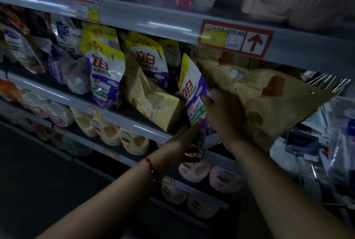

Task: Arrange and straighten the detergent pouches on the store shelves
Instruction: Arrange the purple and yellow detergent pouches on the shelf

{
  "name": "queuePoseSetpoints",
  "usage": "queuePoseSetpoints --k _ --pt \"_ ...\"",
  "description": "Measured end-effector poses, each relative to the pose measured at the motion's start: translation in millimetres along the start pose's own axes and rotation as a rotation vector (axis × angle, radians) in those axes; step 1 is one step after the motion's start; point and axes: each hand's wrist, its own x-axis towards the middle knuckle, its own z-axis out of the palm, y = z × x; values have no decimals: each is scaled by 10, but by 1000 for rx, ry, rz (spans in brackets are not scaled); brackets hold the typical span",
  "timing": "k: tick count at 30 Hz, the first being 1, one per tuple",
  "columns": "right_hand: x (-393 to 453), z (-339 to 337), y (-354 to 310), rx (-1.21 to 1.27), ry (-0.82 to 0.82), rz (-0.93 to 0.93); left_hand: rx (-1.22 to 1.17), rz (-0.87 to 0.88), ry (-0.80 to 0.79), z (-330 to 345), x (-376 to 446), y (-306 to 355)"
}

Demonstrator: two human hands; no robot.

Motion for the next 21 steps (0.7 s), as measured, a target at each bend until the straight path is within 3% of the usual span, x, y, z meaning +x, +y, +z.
queuePoseSetpoints --k 2,7,12,17,21 --pt "-64 -55 5 91 -6 3 -79 -50 -80 19 54 -43" --pt "-270 -124 55 339 -62 80 -280 18 -202 99 164 -243" --pt "-584 -313 163 513 -69 127 -221 335 -182 236 305 -352" --pt "-769 -368 304 571 1 153 -47 648 50 306 416 -359" --pt "-812 -181 427 621 20 385 309 801 361 201 719 -447"
